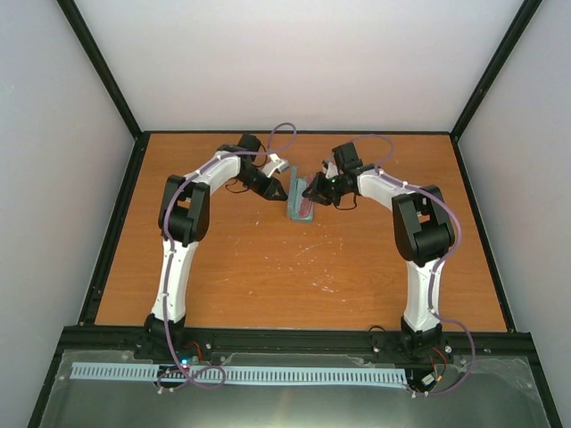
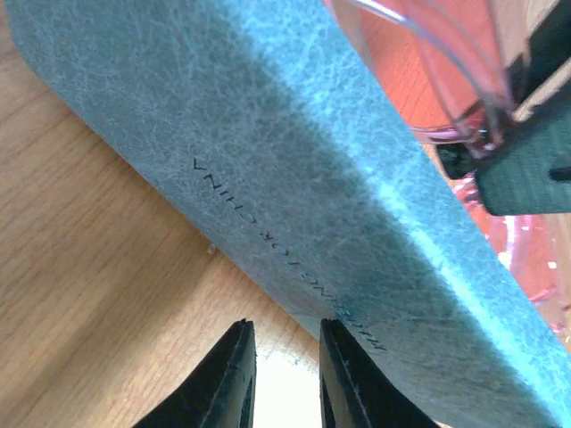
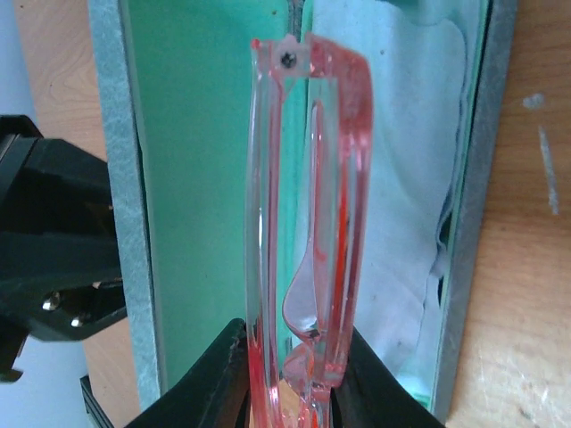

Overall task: Organize the sunglasses
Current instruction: Place the sunglasses in the sunglasses case.

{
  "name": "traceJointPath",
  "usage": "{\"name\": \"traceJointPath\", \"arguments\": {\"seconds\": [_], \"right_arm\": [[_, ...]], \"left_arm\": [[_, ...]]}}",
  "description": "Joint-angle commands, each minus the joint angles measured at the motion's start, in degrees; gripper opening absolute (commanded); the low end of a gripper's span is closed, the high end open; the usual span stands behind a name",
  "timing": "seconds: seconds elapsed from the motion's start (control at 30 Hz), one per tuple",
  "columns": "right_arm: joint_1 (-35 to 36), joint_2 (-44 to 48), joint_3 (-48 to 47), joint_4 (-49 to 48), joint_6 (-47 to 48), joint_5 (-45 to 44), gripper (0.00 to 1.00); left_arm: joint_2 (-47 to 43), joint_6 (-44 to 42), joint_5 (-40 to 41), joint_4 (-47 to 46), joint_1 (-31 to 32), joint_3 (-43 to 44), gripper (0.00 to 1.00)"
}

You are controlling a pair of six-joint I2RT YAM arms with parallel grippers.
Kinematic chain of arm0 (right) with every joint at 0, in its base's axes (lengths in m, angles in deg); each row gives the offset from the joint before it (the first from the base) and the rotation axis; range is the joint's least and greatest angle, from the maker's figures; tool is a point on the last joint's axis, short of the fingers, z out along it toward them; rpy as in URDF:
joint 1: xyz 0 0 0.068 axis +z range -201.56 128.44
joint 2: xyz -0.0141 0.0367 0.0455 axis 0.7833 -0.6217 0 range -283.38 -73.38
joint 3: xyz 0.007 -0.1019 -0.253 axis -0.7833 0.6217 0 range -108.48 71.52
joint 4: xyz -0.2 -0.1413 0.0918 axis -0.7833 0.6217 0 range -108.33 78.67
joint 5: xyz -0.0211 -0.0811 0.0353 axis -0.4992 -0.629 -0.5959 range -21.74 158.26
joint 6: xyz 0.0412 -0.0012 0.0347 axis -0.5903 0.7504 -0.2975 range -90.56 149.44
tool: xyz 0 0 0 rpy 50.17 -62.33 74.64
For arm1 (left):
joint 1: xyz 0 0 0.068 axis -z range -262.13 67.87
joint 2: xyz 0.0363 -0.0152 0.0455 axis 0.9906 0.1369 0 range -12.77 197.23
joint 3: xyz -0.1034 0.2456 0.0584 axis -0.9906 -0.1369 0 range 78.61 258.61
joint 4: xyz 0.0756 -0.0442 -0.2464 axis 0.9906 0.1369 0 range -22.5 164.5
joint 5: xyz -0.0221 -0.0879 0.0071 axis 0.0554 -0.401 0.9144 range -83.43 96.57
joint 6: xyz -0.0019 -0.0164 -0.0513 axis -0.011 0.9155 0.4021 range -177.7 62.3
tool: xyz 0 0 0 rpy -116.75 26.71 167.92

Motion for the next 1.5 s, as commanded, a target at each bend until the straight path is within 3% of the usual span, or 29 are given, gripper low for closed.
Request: {"name": "traceJointPath", "arguments": {"seconds": [0.0,0.73,0.97,1.47], "right_arm": [[0.3,-2.4,-4.5,0.4,2.8,1.0,0.22],[1.0,-11.8,-12.2,6.0,6.2,1.9,0.24],[1.1,-12.5,-14.0,9.6,7.9,0.9,0.43],[1.1,-8.8,-15.5,13.7,8.7,-4.1,0.52]], "left_arm": [[-3.6,0.9,-1.8,-2.1,0.5,-0.9,0.23],[-3.7,1.0,-1.7,-2.8,0.5,-1.6,0.23],[-3.6,1.0,-1.4,-2.8,0.5,-1.4,0.23],[-3.3,1.2,-1.7,-3.0,0.5,-1.3,0.23]]}}
